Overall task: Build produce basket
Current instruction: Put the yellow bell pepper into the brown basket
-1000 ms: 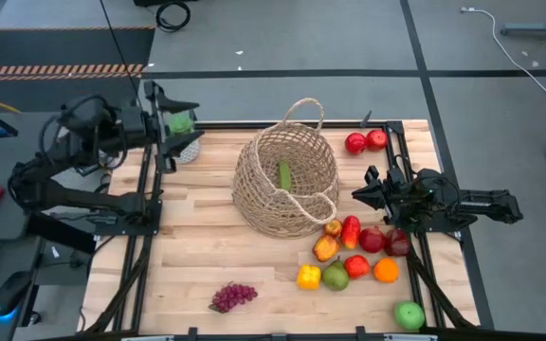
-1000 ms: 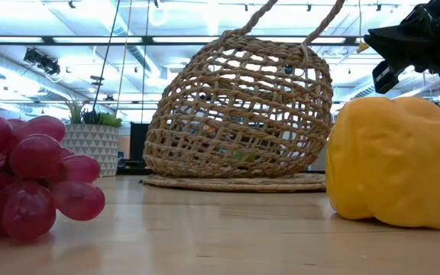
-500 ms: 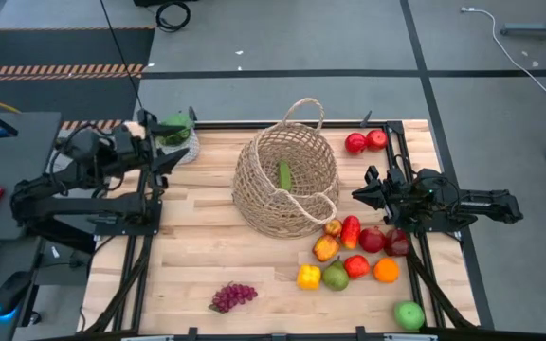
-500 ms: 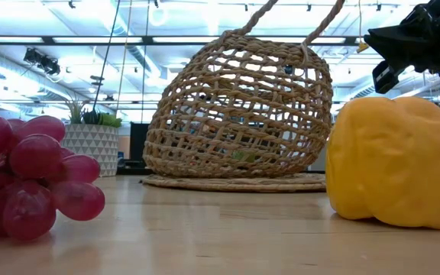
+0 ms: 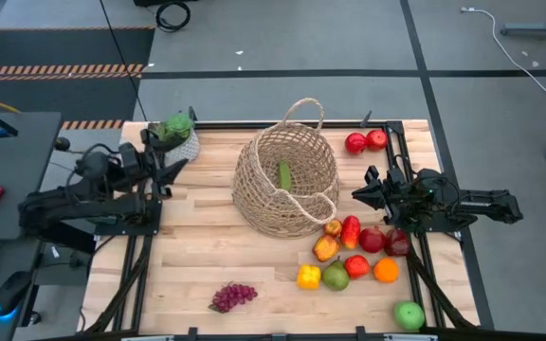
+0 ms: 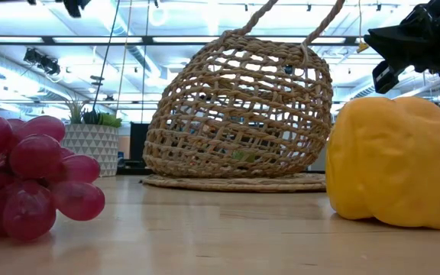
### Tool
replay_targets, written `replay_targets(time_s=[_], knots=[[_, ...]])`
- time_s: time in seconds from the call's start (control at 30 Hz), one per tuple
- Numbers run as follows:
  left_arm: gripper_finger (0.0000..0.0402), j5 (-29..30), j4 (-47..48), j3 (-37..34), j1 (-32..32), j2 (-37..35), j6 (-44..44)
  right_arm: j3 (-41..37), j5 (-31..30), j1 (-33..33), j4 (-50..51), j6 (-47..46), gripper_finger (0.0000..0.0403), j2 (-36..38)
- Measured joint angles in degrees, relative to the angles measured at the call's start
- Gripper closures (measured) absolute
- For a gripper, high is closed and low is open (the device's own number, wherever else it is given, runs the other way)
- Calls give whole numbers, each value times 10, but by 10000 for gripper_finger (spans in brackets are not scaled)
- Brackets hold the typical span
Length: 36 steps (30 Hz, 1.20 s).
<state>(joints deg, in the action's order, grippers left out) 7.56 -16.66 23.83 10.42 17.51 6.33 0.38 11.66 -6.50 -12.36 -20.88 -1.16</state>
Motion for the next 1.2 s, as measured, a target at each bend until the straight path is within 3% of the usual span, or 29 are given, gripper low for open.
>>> replay_targets(time_s=[0.23,0.63,1.2], knots=[[174,39,-104,-113,-22,-19,-15,0,0,0,0,0,361,0],[204,69,-78,-172,-54,-54,-43,0,0,0,0,0,361,0],[208,98,-33,-233,-68,-74,-78,0,0,0,0,0,361,0]])
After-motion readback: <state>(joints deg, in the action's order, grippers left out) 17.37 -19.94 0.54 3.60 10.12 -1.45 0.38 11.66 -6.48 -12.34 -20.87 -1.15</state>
